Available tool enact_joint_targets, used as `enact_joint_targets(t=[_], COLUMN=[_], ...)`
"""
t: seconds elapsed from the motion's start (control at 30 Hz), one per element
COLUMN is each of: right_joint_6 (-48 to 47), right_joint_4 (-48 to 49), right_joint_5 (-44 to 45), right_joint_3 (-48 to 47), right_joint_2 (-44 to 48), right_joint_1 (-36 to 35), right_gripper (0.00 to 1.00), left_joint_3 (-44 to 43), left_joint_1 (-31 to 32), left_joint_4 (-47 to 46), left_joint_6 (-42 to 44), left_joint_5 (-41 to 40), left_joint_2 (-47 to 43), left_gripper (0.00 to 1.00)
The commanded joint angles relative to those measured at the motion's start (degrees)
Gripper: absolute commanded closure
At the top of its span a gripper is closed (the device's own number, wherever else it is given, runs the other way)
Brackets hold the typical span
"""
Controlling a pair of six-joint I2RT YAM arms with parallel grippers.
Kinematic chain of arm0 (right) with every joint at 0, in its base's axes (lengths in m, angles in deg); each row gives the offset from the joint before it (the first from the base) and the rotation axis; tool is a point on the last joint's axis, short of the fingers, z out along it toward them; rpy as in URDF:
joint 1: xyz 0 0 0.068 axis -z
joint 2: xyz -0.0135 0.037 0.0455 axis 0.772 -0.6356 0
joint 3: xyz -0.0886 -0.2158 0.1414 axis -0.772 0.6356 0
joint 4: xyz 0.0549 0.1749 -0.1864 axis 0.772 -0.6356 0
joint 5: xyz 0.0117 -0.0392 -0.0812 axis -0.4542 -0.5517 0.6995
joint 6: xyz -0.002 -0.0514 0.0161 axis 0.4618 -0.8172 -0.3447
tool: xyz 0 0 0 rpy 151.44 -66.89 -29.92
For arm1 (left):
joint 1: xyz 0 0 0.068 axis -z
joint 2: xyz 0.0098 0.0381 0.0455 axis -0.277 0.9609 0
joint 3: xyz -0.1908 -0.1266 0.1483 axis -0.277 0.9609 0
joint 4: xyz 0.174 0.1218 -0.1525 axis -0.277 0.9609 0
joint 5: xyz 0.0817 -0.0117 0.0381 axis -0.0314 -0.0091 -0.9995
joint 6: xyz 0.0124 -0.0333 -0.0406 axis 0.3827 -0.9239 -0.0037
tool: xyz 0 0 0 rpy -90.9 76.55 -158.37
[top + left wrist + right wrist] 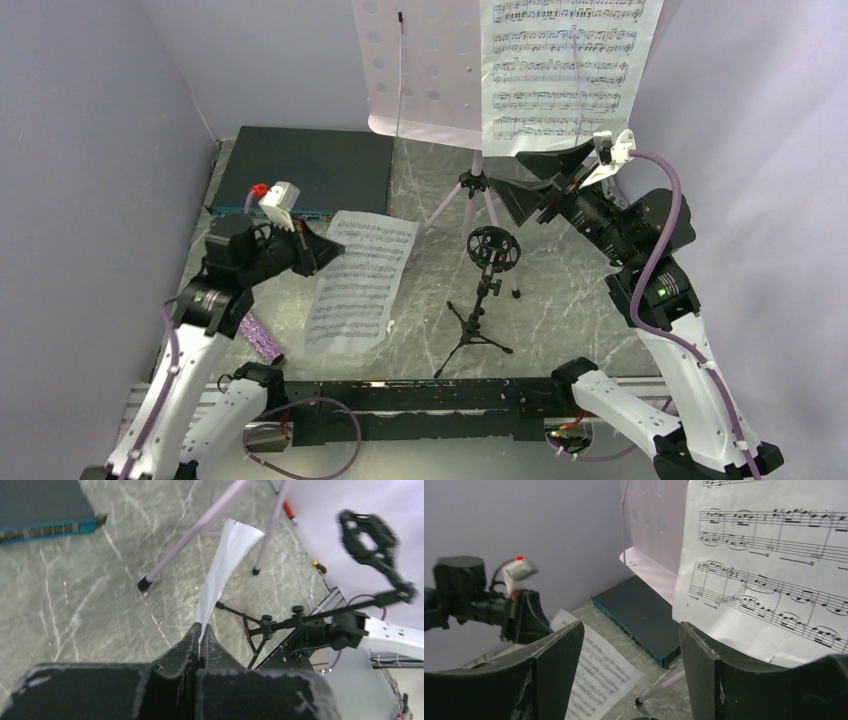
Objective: Set up the instrument practice props
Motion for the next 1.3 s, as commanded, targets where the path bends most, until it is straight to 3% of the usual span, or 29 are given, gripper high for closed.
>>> enact_joint_targets(t=[0.0,0.2,0.37,0.87,1.27], right_joint_6=[1.09,2.66,4.22,9.92,12.54], right_joint_4=[5.72,8.98,11.86,17.86,21.92], right_joint_5=[-5.25,-10.17,-14.58,-21.90,-28.15], right_joint_3=[0.57,1.48,2.20,3.24,0.08], right_joint_2=[1.52,2.15,1.52,-3.76,-9.86], right_joint_1=[-0.23,-0.23,-0.23,-0.34,-3.94], right_gripper=[0.24,0.09,0.01,0.01,0.08], left_joint_3=[-6.09,-12.72,-13.91,-21.47,-21.08], left_joint_1=[0.00,0.00,0.00,0.00,0.00], left_joint_4=[4.49,5.50,-3.72,-38.95,-58.57], left_joint_6=[5.59,8.63,4.84,-10.63,-25.14], left_joint_5=[5.52,8.17,12.21,19.25,21.87], left_joint_2=[-5.39,-9.45,-10.53,-0.61,5.68], left_gripper=[0.97,0.97,0.97,0.97,0.97])
